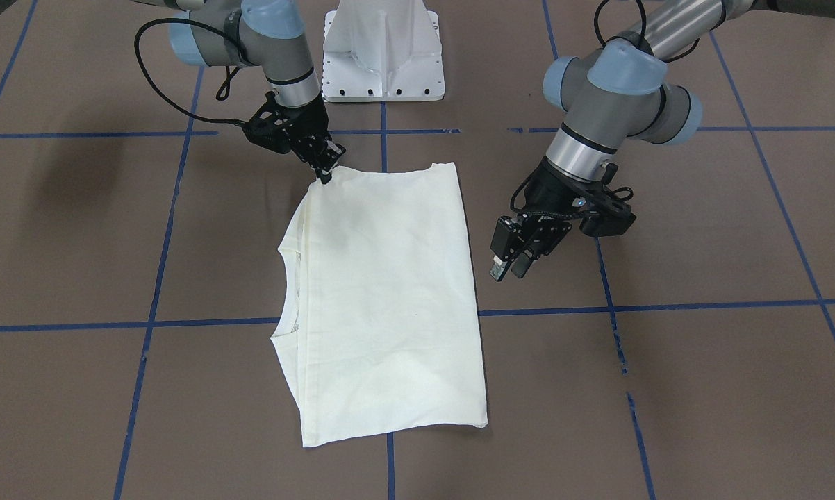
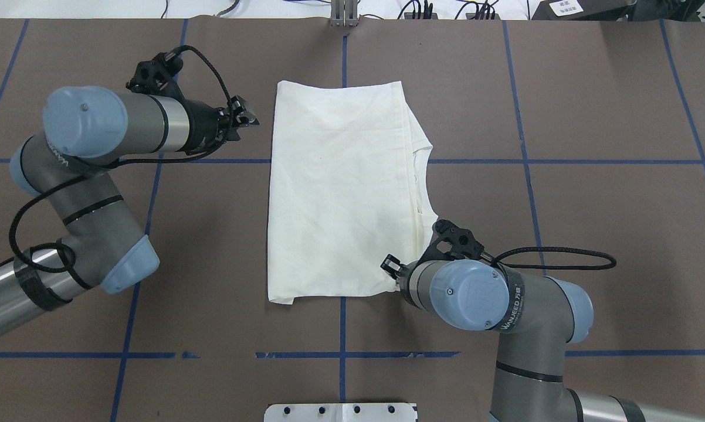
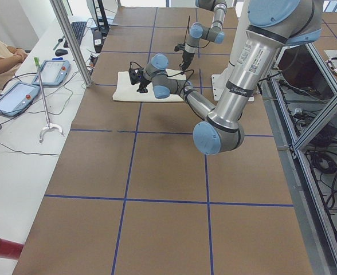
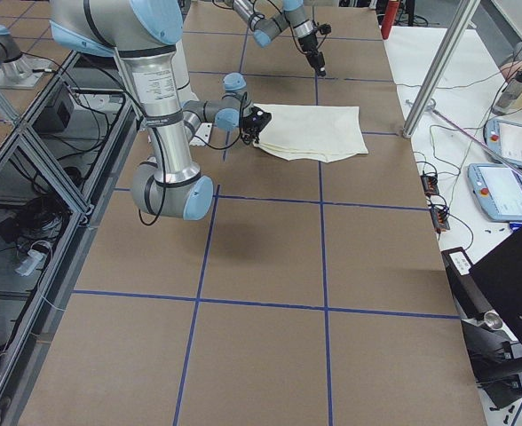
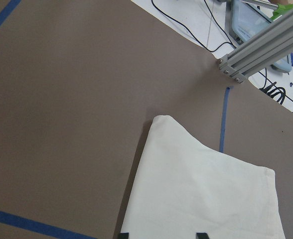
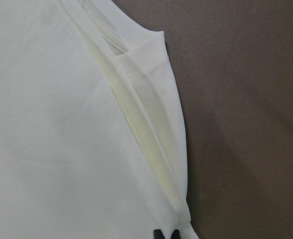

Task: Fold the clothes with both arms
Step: 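Move both grippers to the bundle's near corners and grasp them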

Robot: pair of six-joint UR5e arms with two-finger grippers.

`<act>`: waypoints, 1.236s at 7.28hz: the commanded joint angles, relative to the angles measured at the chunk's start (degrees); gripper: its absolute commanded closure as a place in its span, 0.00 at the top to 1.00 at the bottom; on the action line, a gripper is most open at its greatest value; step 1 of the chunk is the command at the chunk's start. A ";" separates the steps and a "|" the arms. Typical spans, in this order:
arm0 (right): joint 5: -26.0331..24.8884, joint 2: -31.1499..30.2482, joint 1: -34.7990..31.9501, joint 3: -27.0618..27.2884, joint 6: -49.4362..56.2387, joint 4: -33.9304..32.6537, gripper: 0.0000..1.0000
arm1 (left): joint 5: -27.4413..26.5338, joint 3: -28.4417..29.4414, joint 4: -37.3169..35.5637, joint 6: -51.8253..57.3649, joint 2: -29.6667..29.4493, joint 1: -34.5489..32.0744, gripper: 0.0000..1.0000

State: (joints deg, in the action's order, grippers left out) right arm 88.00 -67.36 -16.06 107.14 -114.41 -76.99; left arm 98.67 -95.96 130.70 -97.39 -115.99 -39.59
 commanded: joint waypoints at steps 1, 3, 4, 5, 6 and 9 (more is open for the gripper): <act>0.24 -0.59 0.07 0.79 0.06 0.00 0.00 | -4.07 -9.80 -3.66 -12.07 6.79 9.65 0.55; 0.51 -0.76 -0.02 1.92 0.24 0.00 0.00 | -11.63 -11.79 -11.40 -21.04 7.54 19.77 0.61; 0.60 -0.67 -0.02 2.11 0.33 0.00 0.00 | -11.74 -11.88 -13.35 -27.18 6.93 21.21 0.61; 0.68 -0.58 -0.02 2.11 0.33 0.00 0.00 | -11.83 -11.88 -13.54 -27.33 7.01 21.83 0.61; 0.60 -0.58 -0.02 1.93 0.33 0.00 0.00 | -12.01 -11.36 -13.63 -27.42 7.62 23.75 0.61; 0.68 -0.67 -0.02 1.93 0.33 0.00 0.00 | -14.12 -10.83 -14.51 -27.77 8.33 26.40 0.61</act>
State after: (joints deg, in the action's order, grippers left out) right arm 88.61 -67.98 -16.08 109.08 -114.08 -76.99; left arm 84.87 -106.88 116.61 -124.89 -107.76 -13.82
